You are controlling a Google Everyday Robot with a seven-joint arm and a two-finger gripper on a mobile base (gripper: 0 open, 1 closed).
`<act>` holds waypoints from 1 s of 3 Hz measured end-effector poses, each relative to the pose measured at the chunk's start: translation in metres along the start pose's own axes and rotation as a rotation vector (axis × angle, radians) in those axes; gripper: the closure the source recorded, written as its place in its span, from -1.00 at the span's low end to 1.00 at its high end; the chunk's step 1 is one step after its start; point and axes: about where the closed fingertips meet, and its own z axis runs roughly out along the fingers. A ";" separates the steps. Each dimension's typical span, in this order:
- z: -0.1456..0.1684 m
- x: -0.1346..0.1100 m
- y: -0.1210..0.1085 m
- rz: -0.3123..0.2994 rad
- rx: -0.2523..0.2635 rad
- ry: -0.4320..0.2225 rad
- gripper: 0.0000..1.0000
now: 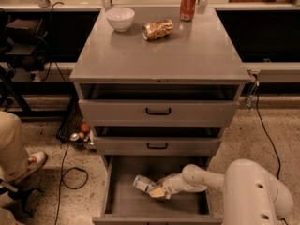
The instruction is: Place blue plastic bottle into bottom drawer
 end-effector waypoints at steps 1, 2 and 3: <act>-0.008 -0.003 -0.004 0.004 0.012 -0.023 -0.83; -0.039 -0.003 -0.015 0.017 0.048 -0.064 -1.00; -0.089 0.001 -0.046 0.060 0.056 -0.131 -1.00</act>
Offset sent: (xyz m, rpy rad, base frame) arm 0.0157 -0.0611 0.0452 0.0230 -0.0797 -0.1037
